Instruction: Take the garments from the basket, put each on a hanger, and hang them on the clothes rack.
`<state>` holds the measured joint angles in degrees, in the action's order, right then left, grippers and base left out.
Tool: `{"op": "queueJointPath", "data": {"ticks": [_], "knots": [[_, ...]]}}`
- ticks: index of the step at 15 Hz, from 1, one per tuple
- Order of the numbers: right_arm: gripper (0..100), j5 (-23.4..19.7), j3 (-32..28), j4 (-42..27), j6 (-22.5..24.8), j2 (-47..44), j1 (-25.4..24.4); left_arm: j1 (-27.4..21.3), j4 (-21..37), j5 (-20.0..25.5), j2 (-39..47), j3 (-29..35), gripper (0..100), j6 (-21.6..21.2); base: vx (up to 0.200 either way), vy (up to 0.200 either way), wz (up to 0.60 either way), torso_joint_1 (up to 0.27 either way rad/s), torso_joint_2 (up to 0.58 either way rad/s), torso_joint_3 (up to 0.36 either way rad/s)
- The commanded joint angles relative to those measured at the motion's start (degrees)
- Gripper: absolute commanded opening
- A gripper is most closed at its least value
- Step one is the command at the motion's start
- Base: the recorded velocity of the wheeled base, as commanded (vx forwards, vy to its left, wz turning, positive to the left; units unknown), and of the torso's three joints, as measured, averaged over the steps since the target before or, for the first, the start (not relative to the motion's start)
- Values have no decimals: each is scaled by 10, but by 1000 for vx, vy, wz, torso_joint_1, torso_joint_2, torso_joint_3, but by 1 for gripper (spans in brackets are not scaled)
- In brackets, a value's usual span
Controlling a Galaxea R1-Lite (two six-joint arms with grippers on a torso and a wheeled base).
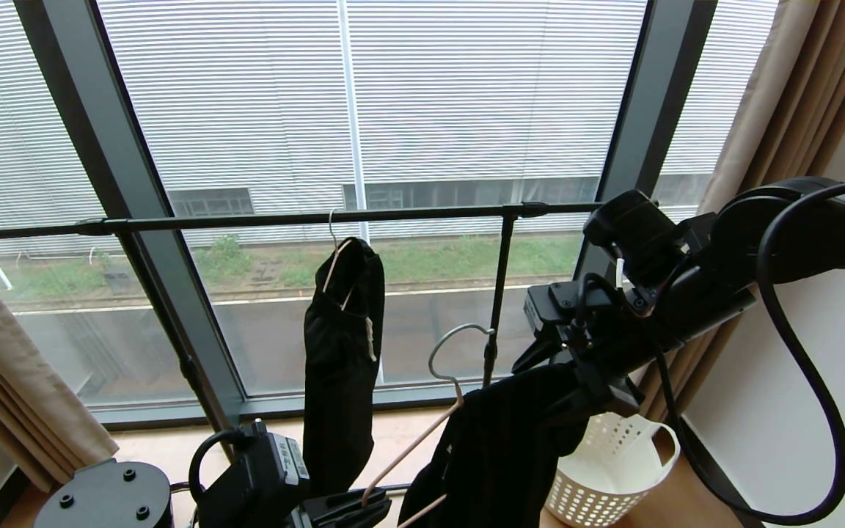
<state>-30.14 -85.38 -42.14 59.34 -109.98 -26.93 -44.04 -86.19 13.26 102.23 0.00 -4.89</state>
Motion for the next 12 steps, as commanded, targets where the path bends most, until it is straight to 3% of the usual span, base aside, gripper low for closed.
{"op": "queueJointPath", "data": {"ticks": [1,9,10,12], "knots": [[0,0,0,-1,0,-1,-1,0,0,-1,0,0,0,1,0,0,0,0,0,0],[0,0,2,-1,0,14,0,1,1,-2,1,0,0,3,0,0,0,0,0,0],[0,0,2,-1,0,14,0,3,1,-3,1,0,100,1,0,0,0,0,0,0],[0,0,4,-2,-1,21,0,4,0,-2,3,0,100,4,0,0,0,0,0,0]]}}
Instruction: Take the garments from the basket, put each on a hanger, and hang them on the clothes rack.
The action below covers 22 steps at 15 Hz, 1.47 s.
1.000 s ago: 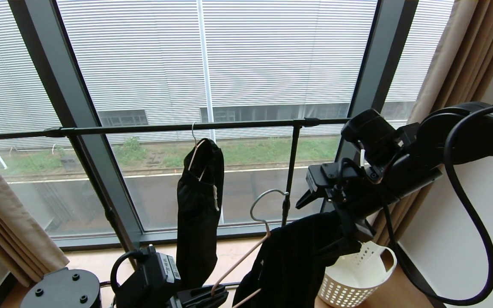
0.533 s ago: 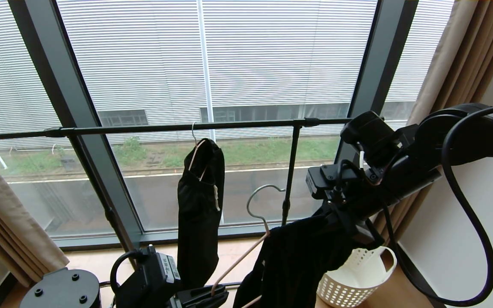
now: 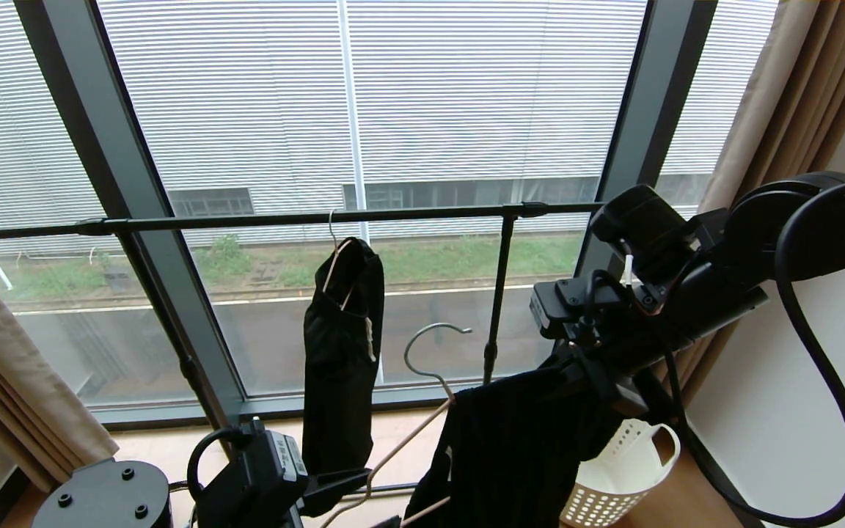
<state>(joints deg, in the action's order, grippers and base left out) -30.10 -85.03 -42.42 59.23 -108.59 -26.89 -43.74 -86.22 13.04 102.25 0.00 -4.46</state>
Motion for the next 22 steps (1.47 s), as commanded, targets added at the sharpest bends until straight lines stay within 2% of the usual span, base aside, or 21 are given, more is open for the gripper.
{"op": "queueJointPath", "data": {"ticks": [1,5,8,9,10,13,14,15,16,18,21,22], "knots": [[0,0,1,1,0,8,0,1,-1,1,3,0,100,0,0,0,0,0,0,0],[0,0,1,1,0,15,0,5,-3,1,2,0,100,-1,0,0,0,0,0,0],[0,0,1,1,-3,27,3,45,-10,7,-1,0,100,16,0,0,0,0,0,0],[0,0,0,5,-10,36,14,86,-38,40,-1,0,100,54,0,0,0,0,0,0],[0,-2,0,6,-15,44,24,138,-38,102,0,0,100,88,0,0,0,0,0,0],[0,-3,17,4,-14,62,28,282,-38,266,5,18,100,141,0,0,0,0,0,0],[0,-7,23,7,-12,66,28,305,-38,292,10,24,100,161,0,0,0,0,0,0],[0,-25,32,8,-11,71,28,346,-38,343,31,41,100,207,0,0,0,0,0,0],[0,-46,34,8,-12,72,28,369,-38,363,51,55,100,230,0,0,0,0,0,0],[0,-58,34,8,-12,77,28,386,-38,364,98,74,100,238,0,0,0,0,0,0],[0,-60,32,9,-12,84,28,381,-38,364,141,73,100,218,0,0,0,0,0,0],[0,-70,33,9,-13,88,28,367,-38,363,153,69,100,193,0,0,0,0,0,0]]}}
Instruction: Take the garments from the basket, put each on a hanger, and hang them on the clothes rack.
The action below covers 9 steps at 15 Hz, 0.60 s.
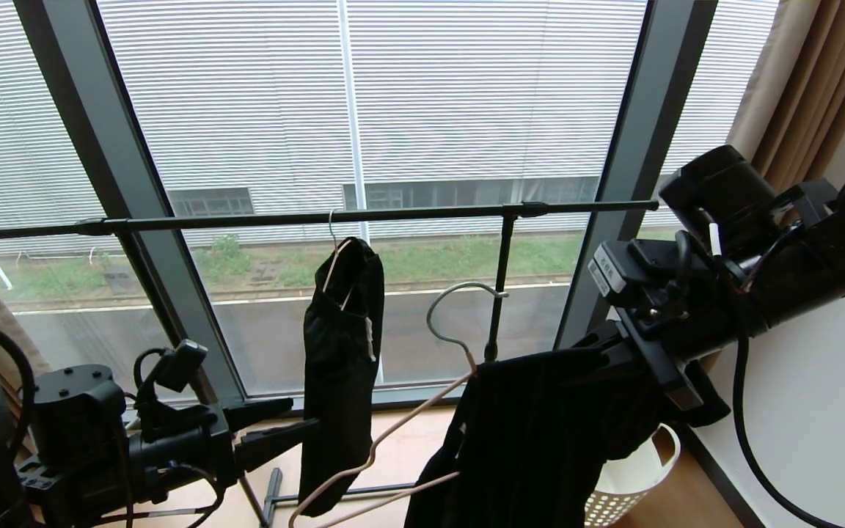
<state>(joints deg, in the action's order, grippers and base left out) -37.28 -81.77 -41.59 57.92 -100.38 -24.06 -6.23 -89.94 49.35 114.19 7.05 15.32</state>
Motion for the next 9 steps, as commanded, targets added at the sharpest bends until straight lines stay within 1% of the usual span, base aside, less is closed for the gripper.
{"op": "queueJointPath", "data": {"ticks": [1,3,4,6,7,9], "knots": [[0,-17,-1,2,-3,4,-1,-24,-1,-1,38,-10,100,-21,0,0,0,0,0,0],[0,-31,0,27,-15,2,-2,-55,-1,-3,43,-21,100,-42,0,0,0,0,0,0],[0,-32,1,43,-18,1,-6,-78,-1,-3,45,-32,100,-65,0,0,0,0,0,0],[0,-32,1,44,-18,1,-20,-114,-1,-8,46,-33,100,-71,0,0,0,0,0,0],[0,-32,1,44,-18,1,-29,-129,-1,-20,46,-34,100,-71,0,0,0,0,0,0],[0,-32,0,43,-18,3,-47,-142,-1,-30,46,-41,100,-72,0,0,0,0,0,0]]}}
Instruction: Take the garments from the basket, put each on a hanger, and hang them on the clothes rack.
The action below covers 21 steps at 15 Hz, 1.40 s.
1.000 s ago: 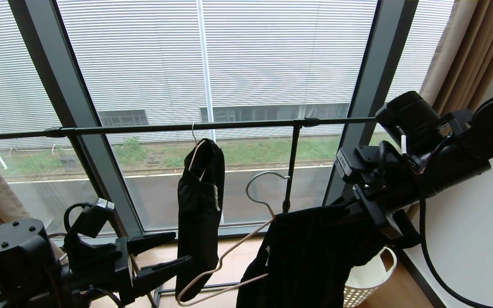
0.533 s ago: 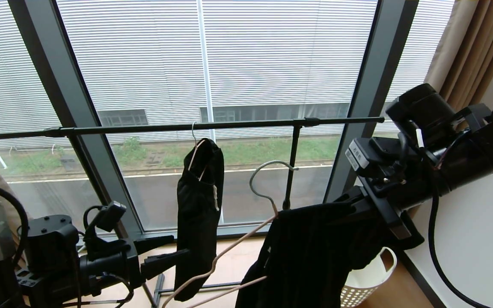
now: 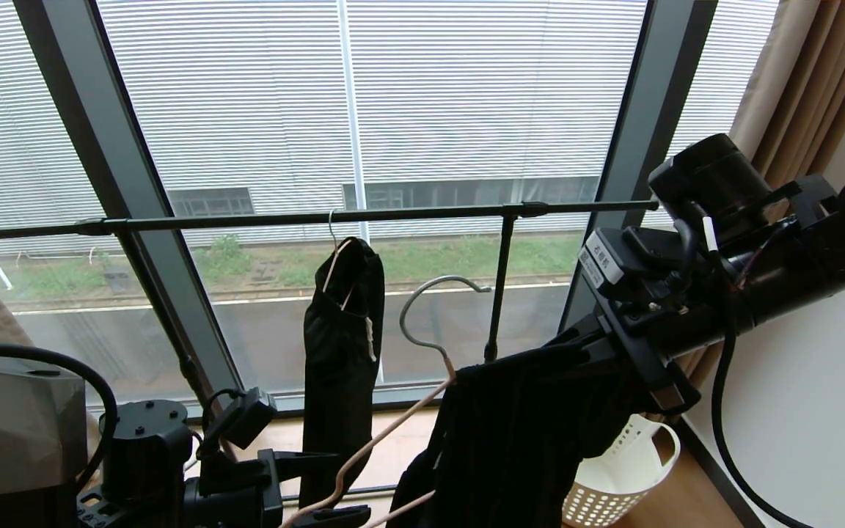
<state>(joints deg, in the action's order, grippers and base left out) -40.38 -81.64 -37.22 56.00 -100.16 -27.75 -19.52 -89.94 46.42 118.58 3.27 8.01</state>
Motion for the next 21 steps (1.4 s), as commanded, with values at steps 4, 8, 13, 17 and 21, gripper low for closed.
{"op": "queueJointPath", "data": {"ticks": [4,8,13,17,21], "knots": [[0,-1,-1,0,0,-4,-28,-9,-1,1,3,-7,100,0,0,0,0,0,0,0],[0,-1,-4,1,0,-6,-36,-18,-1,2,3,-7,100,-1,0,0,0,0,0,0],[0,-5,-8,3,-1,-8,-54,-32,-1,2,3,-13,100,-8,0,0,0,0,0,0],[0,-27,-18,3,-8,-14,-55,-52,-1,2,10,-16,100,-13,0,0,0,0,0,0],[0,-27,-18,7,-8,-15,-41,-40,-1,2,8,-19,100,-12,0,0,0,0,0,0]]}}
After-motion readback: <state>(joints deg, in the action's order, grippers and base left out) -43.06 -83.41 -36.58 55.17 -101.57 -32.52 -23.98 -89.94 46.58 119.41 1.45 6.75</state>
